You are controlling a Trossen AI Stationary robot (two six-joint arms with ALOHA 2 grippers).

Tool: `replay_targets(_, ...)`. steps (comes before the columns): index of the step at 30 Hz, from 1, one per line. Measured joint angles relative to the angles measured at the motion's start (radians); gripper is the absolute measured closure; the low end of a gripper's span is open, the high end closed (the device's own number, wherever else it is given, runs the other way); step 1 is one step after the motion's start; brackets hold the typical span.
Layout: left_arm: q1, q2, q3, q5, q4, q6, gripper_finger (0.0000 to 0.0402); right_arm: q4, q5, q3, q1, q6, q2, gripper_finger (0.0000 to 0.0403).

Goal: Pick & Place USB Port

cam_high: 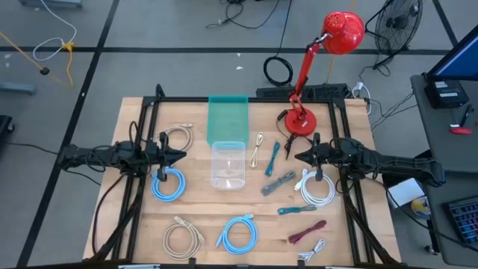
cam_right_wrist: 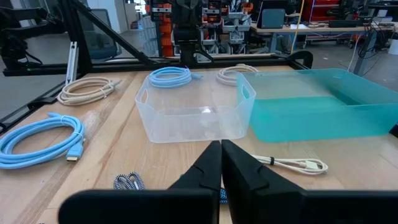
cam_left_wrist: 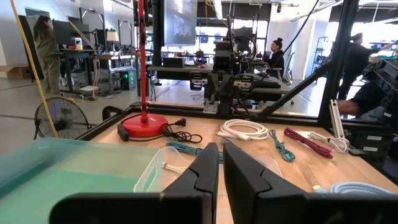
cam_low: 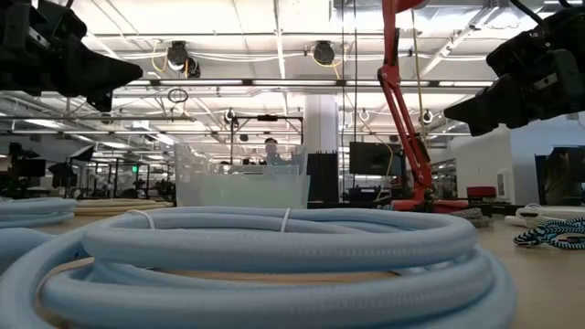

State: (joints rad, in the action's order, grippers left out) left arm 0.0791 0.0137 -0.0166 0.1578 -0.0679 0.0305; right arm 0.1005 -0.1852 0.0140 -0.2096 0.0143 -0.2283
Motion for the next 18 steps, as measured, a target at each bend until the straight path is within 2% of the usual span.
replay_targets(15,0.0,0.0,0.0,0.0,0.0,-0.001,0.0376,0.0,0.0,0.0,0.0,0.0,0.0,0.0399)
replay_targets(18,-0.001,0.0,0.0,0.022,-0.024,-0.057,0.0376,0.0,0.0,0.0,0.0,0.0,0.0,0.0399)
